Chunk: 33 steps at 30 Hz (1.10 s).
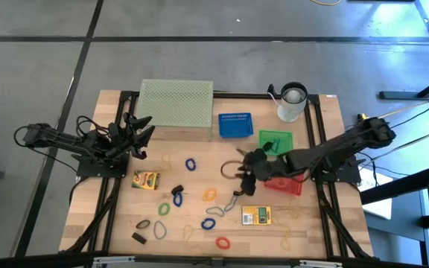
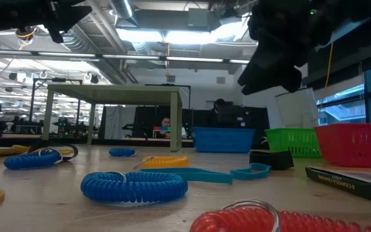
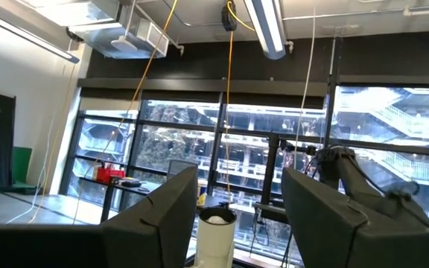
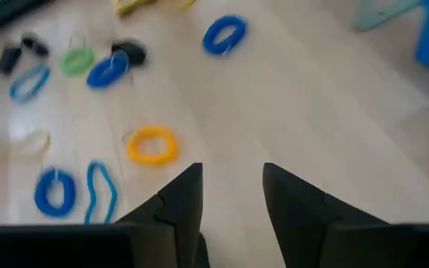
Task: Pick & Place Office Desk Supplies
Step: Put the black rubber band into the green bin
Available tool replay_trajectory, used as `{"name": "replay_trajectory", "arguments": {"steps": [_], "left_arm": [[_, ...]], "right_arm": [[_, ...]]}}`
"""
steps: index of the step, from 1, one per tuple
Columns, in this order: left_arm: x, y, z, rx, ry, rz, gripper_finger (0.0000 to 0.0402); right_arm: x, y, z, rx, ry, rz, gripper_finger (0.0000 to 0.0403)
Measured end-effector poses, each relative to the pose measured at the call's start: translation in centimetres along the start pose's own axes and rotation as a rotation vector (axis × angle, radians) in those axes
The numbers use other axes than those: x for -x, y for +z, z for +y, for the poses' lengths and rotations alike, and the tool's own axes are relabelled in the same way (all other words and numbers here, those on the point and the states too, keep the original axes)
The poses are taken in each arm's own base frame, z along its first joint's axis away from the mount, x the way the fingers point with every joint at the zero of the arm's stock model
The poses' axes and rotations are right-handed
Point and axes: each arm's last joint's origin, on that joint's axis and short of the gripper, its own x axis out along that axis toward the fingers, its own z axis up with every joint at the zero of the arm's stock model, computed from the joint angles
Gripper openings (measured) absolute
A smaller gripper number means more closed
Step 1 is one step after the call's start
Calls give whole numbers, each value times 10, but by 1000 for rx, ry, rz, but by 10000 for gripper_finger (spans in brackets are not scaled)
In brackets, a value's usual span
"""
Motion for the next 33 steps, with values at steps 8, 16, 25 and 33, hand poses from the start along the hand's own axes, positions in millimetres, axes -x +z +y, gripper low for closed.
{"name": "replay_trajectory", "arguments": {"steps": [8, 16, 25, 33], "left_arm": [[0, 0, 0, 0, 0, 0, 191], [0, 0, 0, 0, -1, 0, 191], [0, 0, 0, 0, -1, 0, 191], [0, 0, 0, 0, 0, 0, 189]], "right_arm": [[-21, -18, 7, -98, 37, 100, 170], [-20, -23, 12, 55, 72, 121, 217], [-31, -33, 14, 112, 64, 148, 209], [-49, -57, 14, 190, 30, 240, 201]]}}
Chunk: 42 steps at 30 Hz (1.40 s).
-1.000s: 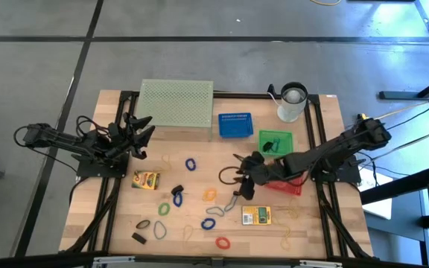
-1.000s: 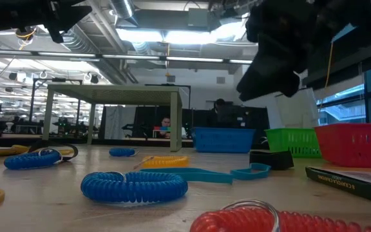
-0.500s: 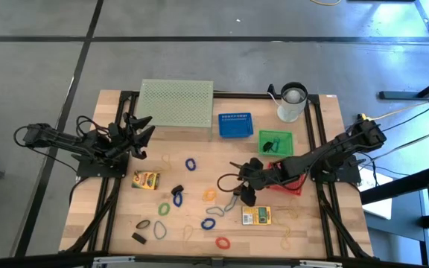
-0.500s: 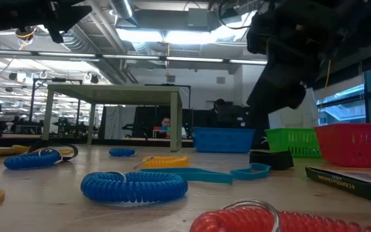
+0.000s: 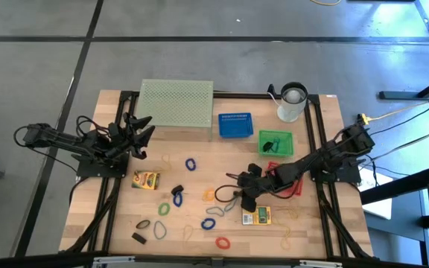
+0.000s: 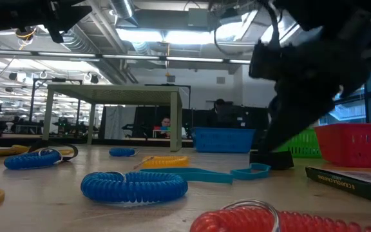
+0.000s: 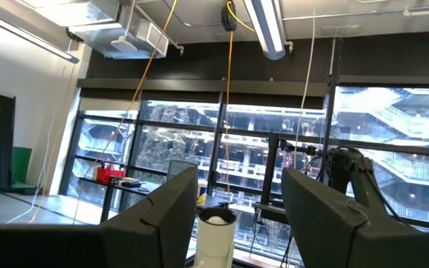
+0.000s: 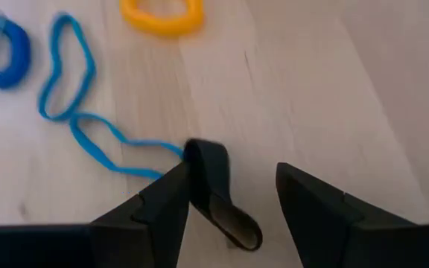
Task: Pick & Place Office Desk Supplies
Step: Put the black rubber band into the green bin
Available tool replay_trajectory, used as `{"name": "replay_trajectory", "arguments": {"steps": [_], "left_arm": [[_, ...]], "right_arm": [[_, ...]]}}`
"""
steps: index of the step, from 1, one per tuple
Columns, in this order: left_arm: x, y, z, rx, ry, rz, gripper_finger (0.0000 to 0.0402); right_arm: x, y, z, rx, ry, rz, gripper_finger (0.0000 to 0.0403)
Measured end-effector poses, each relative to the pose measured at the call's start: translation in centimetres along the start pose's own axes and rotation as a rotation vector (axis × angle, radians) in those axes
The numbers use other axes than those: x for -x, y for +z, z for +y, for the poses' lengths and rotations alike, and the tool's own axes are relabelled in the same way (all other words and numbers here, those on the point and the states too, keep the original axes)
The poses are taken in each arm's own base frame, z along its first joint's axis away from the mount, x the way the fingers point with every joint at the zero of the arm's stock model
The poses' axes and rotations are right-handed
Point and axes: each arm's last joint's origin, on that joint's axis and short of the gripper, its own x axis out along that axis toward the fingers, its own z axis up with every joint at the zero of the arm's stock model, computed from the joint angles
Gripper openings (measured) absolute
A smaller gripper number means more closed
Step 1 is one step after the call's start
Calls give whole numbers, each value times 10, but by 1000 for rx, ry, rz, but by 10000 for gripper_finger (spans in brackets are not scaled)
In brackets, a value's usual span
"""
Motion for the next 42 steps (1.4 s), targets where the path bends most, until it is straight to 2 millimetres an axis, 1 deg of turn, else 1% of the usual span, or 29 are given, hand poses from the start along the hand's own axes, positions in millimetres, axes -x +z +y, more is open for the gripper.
{"name": "replay_trajectory", "arguments": {"steps": [5, 9, 12, 14, 17, 25, 27, 30, 34, 37, 42], "left_arm": [[0, 0, 0, 0, 0, 0, 191], [0, 0, 0, 0, 0, 0, 189], [0, 0, 0, 0, 0, 0, 190], [0, 0, 0, 0, 1, 0, 191], [0, 0, 0, 0, 0, 0, 190], [0, 0, 0, 0, 1, 0, 191], [0, 0, 0, 0, 1, 0, 191], [0, 0, 0, 0, 1, 0, 189], [0, 0, 0, 0, 1, 0, 191], [0, 0, 0, 0, 2, 0, 191], [0, 0, 0, 0, 2, 0, 189]], "right_arm": [[-9, -5, 1, 45, 35, 58, 201], [-12, -6, 1, 81, 19, 52, 200], [-13, -6, 0, 106, 6, 46, 192], [-13, -7, 0, 119, 0, 45, 177], [-13, -7, -1, 128, -5, 44, 143], [-13, -5, 1, 157, 15, 28, 19], [-11, -4, 0, 158, 19, 26, 8], [-6, -3, -1, 153, 5, 19, 14], [4, 9, 3, 188, -11, -61, 7], [12, 19, 6, 238, -56, -130, 6], [32, 47, 13, 284, -235, -319, 13]]}}
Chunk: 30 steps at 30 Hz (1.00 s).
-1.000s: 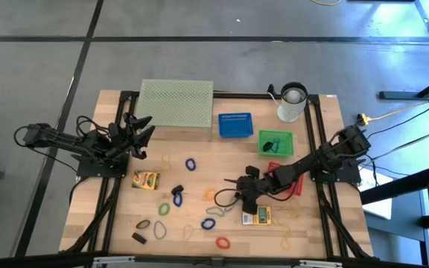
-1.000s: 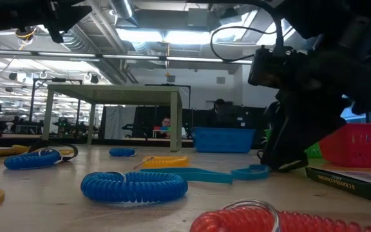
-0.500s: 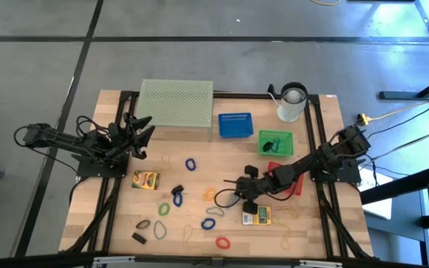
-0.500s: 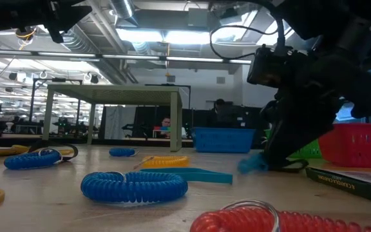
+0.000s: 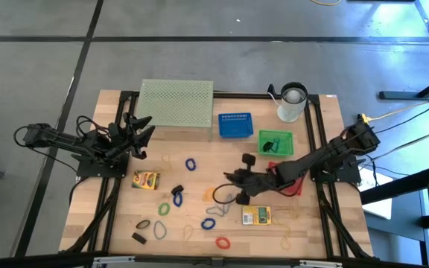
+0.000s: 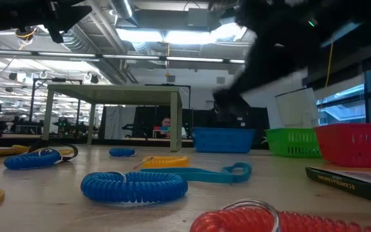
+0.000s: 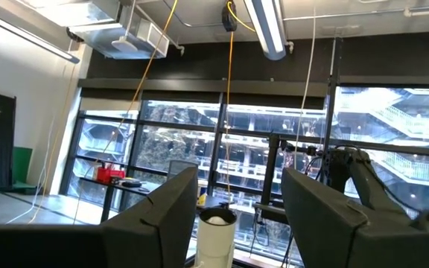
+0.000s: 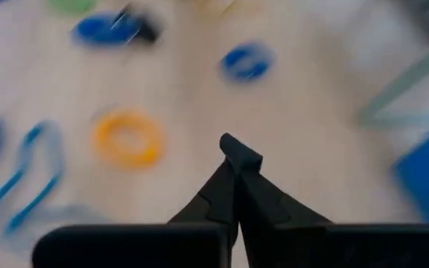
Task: Pick & Place Office Desk Supplies
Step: Put the black rubber band into the green bin
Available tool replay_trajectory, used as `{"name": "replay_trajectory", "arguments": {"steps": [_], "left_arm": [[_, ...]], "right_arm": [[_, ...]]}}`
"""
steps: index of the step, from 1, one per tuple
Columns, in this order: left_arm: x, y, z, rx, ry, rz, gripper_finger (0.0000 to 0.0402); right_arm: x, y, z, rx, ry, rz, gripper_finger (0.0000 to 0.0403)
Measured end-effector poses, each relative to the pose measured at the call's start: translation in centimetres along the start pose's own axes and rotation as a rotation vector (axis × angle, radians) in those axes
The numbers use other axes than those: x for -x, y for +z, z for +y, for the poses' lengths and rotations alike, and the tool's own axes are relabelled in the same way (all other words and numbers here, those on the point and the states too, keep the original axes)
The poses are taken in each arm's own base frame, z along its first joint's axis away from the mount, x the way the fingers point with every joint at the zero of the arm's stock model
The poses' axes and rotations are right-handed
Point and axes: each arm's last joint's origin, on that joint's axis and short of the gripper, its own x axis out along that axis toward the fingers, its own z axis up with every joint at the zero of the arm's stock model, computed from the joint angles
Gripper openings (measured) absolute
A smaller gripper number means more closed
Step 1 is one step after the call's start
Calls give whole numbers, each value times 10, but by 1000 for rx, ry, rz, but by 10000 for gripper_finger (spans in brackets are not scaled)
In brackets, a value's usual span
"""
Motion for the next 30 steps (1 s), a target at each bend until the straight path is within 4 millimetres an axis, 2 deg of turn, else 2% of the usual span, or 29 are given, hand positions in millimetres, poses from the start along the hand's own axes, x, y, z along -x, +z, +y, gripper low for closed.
{"name": "replay_trajectory", "arguments": {"steps": [4, 8, 13, 16, 22, 25, 30], "left_arm": [[0, 0, 0, 0, 0, 0, 191], [0, 0, 0, 0, 0, 0, 190], [0, 0, 0, 0, 0, 0, 191], [0, 0, 0, 0, 0, 0, 191], [0, 0, 0, 0, 0, 0, 189], [0, 0, 0, 0, 0, 0, 191], [0, 0, 0, 0, 0, 1, 189]], "right_arm": [[15, 39, -7, 13, -206, -142, 13], [35, 82, -15, -30, -320, -257, 13], [58, 127, -18, -13, -281, -352, 13], [68, 144, -18, 3, -218, -397, 13], [71, 149, -23, 0, -321, -382, 13], [64, 137, -31, 31, -377, -269, 13], [49, 106, -59, -72, -459, -7, 13]]}}
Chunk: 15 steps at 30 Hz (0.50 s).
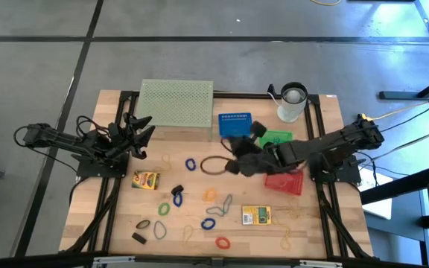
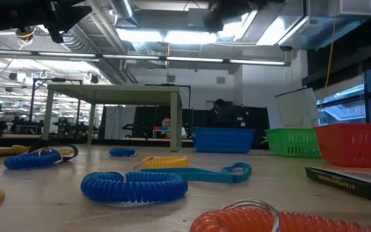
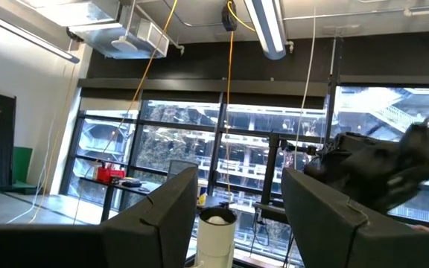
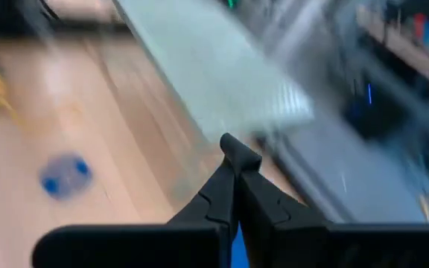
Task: Pick & Place Office Desk Supplies
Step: Put the black rubber band into the green bin
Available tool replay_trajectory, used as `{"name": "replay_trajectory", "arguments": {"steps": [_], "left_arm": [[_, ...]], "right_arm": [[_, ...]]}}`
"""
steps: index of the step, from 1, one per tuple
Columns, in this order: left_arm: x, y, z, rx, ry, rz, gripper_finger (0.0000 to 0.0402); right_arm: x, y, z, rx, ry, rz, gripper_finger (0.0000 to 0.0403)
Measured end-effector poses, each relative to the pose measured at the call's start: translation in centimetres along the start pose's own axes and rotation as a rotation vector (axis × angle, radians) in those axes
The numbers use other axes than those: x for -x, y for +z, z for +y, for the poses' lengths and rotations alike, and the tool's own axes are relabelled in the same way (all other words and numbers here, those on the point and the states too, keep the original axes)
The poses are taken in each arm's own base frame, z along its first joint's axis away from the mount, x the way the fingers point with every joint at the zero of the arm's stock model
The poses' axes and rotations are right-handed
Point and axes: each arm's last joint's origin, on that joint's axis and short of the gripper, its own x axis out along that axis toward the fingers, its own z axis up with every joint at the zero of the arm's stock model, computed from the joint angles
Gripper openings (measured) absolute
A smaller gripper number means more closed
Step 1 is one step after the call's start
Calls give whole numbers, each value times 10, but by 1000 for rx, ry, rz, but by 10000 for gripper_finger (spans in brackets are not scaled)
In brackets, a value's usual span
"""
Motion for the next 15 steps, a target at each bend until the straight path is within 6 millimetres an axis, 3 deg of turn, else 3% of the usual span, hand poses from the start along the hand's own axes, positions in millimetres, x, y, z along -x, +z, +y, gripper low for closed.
{"name": "replay_trajectory", "arguments": {"steps": [8, 15], "left_arm": [[0, 0, 0, 0, 0, 0, 191], [0, 0, 0, 0, 0, 0, 191]], "right_arm": [[-28, -62, -47, -106, -170, 549, 13], [-52, -126, -60, -159, -243, 816, 13]]}}
